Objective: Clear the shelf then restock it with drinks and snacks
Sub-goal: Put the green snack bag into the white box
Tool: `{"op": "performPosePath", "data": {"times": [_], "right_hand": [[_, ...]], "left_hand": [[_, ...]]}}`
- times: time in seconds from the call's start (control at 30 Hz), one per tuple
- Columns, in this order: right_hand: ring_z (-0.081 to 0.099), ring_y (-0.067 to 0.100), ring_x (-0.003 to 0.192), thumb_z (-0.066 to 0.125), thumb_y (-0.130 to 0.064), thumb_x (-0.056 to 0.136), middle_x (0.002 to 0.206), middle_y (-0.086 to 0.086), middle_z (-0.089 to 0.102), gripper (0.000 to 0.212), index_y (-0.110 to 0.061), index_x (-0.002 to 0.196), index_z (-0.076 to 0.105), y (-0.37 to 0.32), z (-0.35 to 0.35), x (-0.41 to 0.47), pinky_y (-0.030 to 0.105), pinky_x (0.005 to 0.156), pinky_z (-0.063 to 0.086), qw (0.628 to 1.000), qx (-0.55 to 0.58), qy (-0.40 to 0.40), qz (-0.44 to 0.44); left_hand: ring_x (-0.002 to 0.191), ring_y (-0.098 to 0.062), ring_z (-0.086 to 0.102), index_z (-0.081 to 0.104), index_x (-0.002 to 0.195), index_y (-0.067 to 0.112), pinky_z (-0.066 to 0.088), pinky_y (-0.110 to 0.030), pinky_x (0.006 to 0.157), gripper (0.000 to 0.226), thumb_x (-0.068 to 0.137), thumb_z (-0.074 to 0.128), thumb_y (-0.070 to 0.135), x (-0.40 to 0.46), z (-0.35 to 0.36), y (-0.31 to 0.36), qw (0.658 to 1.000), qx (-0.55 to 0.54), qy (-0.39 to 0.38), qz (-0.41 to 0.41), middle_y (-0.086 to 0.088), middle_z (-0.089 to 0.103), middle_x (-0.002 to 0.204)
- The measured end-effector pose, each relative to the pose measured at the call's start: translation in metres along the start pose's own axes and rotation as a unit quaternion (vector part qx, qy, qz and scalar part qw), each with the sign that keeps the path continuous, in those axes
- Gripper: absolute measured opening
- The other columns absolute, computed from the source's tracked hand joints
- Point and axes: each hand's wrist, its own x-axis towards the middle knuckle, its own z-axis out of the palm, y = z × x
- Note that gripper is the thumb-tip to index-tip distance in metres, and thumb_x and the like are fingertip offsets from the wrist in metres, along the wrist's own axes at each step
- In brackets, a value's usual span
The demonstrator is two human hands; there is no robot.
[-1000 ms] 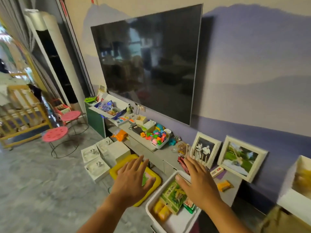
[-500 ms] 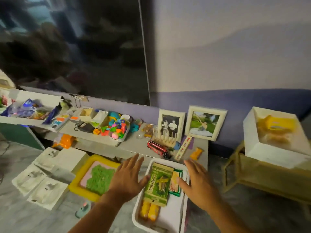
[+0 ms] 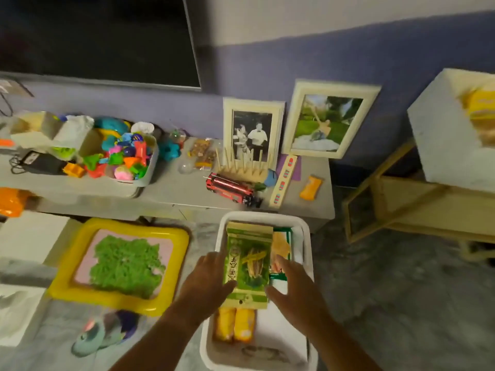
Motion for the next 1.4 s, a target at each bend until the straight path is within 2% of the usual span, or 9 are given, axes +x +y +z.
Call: {"op": "performPosePath", "data": {"times": [0.2, 0.33, 0.53, 0.67, 0.8, 0.97, 1.1, 1.23, 1.4], "right_hand": [[0.043, 0.007, 0.132, 0.071, -0.038, 0.090, 0.145, -0.015, 0.043, 0.071, -0.036, 0.149, 0.032, 0.034, 0.071, 0.053, 0.027, 0.097, 0.044, 0.997, 0.073, 0.033, 0.006], [0.037, 0.015, 0.142, 0.078, -0.029, 0.080, 0.151, -0.011, 0.040, 0.086, -0.042, 0.149, 0.029, 0.038, 0.089, 0.064, 0.040, 0.105, 0.050, 0.991, 0.120, 0.064, 0.000], [0.044, -0.013, 0.121, 0.079, -0.016, 0.082, 0.143, -0.015, 0.045, 0.089, -0.047, 0.147, 0.028, 0.038, 0.076, 0.047, 0.000, 0.089, 0.041, 0.983, 0.169, 0.073, 0.023], [0.045, -0.004, 0.126, 0.079, -0.025, 0.081, 0.141, -0.015, 0.041, 0.091, -0.051, 0.149, 0.024, 0.037, 0.051, 0.029, 0.021, 0.101, 0.049, 0.977, 0.196, 0.082, 0.037], [0.045, -0.011, 0.122, 0.075, -0.026, 0.084, 0.136, -0.015, 0.042, 0.087, -0.045, 0.152, 0.023, 0.005, 0.002, 0.017, 0.006, 0.085, 0.047, 0.975, 0.192, 0.110, 0.011], [0.054, 0.004, 0.117, 0.072, -0.040, 0.085, 0.130, -0.015, 0.040, 0.082, -0.049, 0.150, 0.022, -0.055, -0.094, -0.013, 0.024, 0.088, 0.058, 0.967, 0.180, 0.178, -0.032], [0.047, -0.005, 0.121, 0.069, -0.049, 0.079, 0.131, -0.020, 0.040, 0.088, -0.051, 0.151, 0.019, -0.086, -0.175, -0.057, 0.013, 0.092, 0.049, 0.955, 0.163, 0.239, -0.065], [0.039, -0.013, 0.123, 0.068, -0.055, 0.073, 0.133, -0.027, 0.037, 0.091, -0.057, 0.148, 0.016, -0.102, -0.255, -0.112, 0.007, 0.092, 0.036, 0.943, 0.123, 0.300, -0.078], [0.034, -0.011, 0.125, 0.070, -0.051, 0.079, 0.137, -0.029, 0.031, 0.091, -0.060, 0.144, 0.008, -0.081, -0.341, -0.168, -0.001, 0.092, 0.031, 0.919, 0.100, 0.374, -0.081]], "left_hand": [[0.118, -0.030, 0.047, 0.023, 0.149, 0.018, 0.049, -0.044, 0.090, 0.074, 0.088, 0.060, 0.038, 0.040, 0.069, 0.001, 0.997, 0.023, 0.003, -0.078, -0.009, 0.040, 0.144], [0.121, -0.034, 0.054, 0.013, 0.152, 0.019, 0.054, -0.046, 0.085, 0.085, 0.087, 0.065, 0.038, 0.050, 0.081, 0.017, 0.992, -0.011, -0.005, -0.127, -0.011, 0.016, 0.155], [0.102, -0.034, 0.058, 0.027, 0.137, 0.026, 0.056, -0.047, 0.076, 0.068, 0.084, 0.069, 0.030, 0.049, 0.073, 0.014, 0.983, -0.134, 0.050, -0.114, -0.009, 0.043, 0.121], [0.120, -0.025, 0.047, 0.024, 0.149, 0.030, 0.050, -0.046, 0.096, 0.086, 0.080, 0.075, 0.035, 0.037, 0.057, 0.015, 0.978, -0.176, 0.082, -0.073, -0.005, 0.044, 0.132], [0.127, -0.013, 0.045, 0.022, 0.150, 0.042, 0.052, -0.036, 0.100, 0.085, 0.085, 0.075, 0.026, 0.036, 0.010, 0.035, 0.960, -0.257, 0.114, -0.010, 0.003, 0.034, 0.139], [0.113, -0.001, 0.047, 0.038, 0.144, 0.037, 0.045, 0.000, 0.076, 0.070, 0.086, 0.074, 0.024, 0.028, -0.089, 0.091, 0.951, -0.267, 0.144, 0.061, 0.011, 0.035, 0.127], [0.115, -0.005, 0.043, 0.041, 0.142, 0.040, 0.047, -0.025, 0.101, 0.076, 0.080, 0.081, 0.024, 0.003, -0.167, 0.149, 0.937, -0.260, 0.188, 0.138, 0.014, 0.034, 0.125], [0.114, -0.011, 0.051, 0.042, 0.137, 0.051, 0.052, -0.042, 0.101, 0.084, 0.070, 0.088, 0.028, -0.018, -0.224, 0.217, 0.922, -0.246, 0.218, 0.206, 0.017, 0.036, 0.124], [0.122, 0.018, 0.026, 0.032, 0.135, 0.058, 0.027, -0.018, 0.110, 0.081, 0.077, 0.083, 0.035, -0.032, -0.257, 0.326, 0.904, -0.202, 0.213, 0.312, 0.020, 0.027, 0.145]]}}
